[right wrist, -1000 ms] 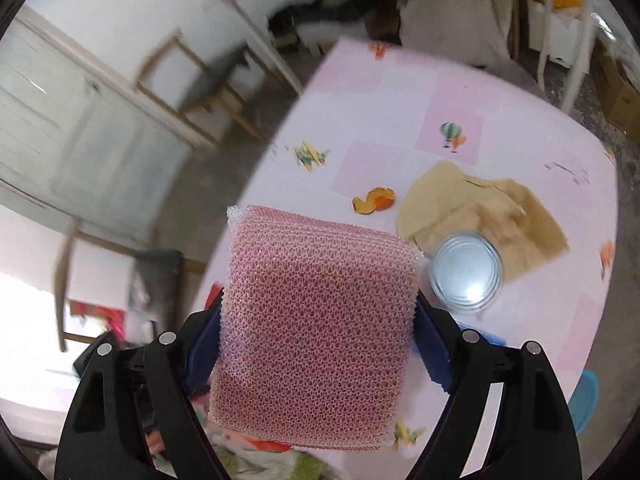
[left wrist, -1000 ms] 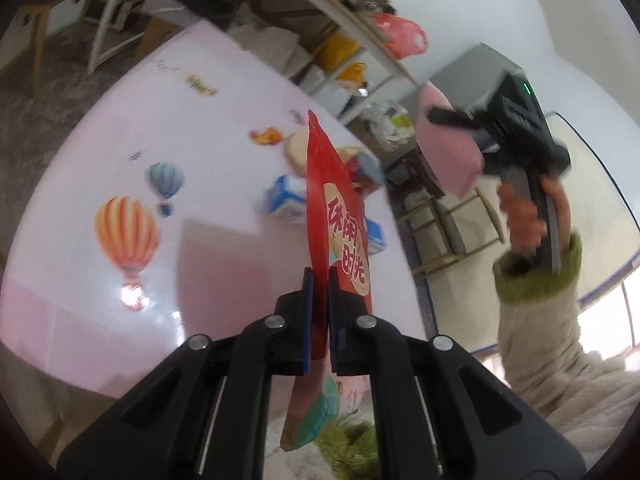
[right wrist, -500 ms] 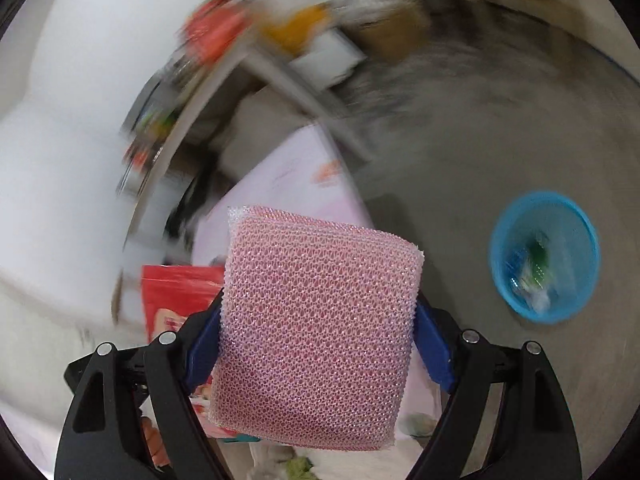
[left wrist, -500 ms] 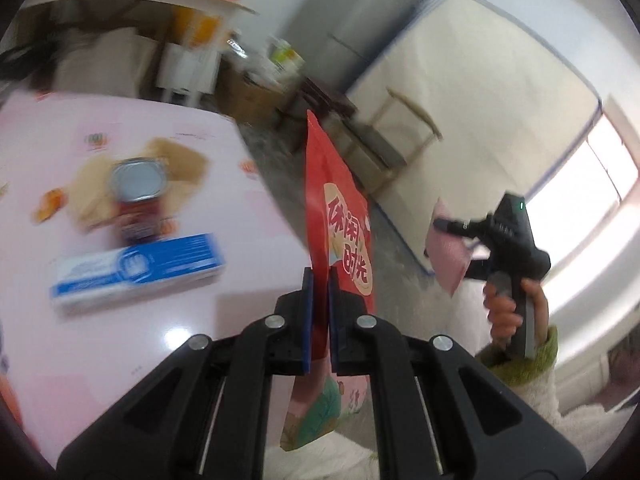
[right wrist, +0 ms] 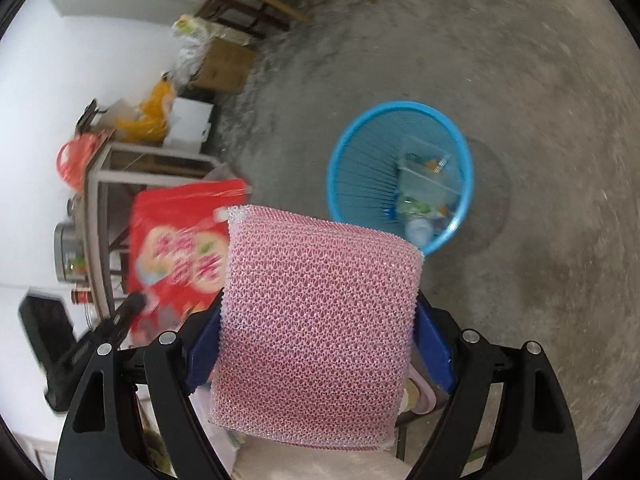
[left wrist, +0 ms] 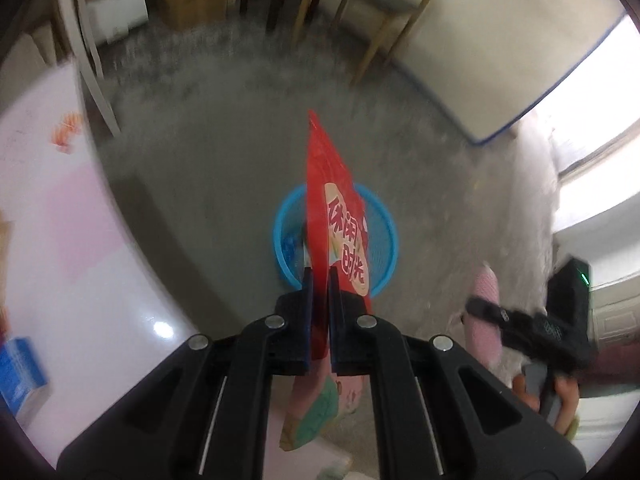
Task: Collect trash
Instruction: 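Carry the red bag and pink sponge over the blue wastebasket with both tools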
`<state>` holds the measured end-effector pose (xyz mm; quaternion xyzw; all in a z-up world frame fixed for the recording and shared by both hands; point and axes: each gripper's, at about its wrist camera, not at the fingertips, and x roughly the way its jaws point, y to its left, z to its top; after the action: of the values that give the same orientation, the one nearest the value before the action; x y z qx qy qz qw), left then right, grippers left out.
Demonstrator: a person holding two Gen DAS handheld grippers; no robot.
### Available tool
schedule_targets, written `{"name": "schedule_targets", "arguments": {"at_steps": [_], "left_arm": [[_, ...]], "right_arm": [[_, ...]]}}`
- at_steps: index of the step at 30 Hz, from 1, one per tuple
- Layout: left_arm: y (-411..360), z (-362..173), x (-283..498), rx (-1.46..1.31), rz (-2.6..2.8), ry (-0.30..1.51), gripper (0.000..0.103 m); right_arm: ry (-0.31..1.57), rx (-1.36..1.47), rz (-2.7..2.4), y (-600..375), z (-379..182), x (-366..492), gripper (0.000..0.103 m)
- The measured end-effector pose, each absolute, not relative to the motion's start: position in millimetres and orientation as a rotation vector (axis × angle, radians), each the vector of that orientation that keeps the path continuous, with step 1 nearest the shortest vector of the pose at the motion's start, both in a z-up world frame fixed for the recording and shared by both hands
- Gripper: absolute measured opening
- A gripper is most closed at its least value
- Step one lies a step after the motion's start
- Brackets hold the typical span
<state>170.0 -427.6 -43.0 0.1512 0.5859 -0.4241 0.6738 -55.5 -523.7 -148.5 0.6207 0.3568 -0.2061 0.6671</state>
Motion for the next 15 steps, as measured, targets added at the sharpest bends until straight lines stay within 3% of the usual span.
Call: {"name": "schedule_targets", "arguments": {"at_steps": [4, 9, 15], "left_arm": [[-480.8, -118.8, 189.5, 0.403, -0.807, 1.526, 0.005], [-524.6, -178.3, 202.7, 0.538, -0.666, 1.547, 0.005], [-550.9, -210.7, 217.2, 0.527, -0.624, 1.557, 0.01]], "right_arm": [[0.788, 1.458, -0.468, -530.7, -169.6, -73.7, 0.081], [0.775, 1.5, -0.501, -539.4, -191.4, -96.2, 0.081], [0.788, 1.531, -0.566, -546.8, -203.8, -110.6, 0.081]]}}
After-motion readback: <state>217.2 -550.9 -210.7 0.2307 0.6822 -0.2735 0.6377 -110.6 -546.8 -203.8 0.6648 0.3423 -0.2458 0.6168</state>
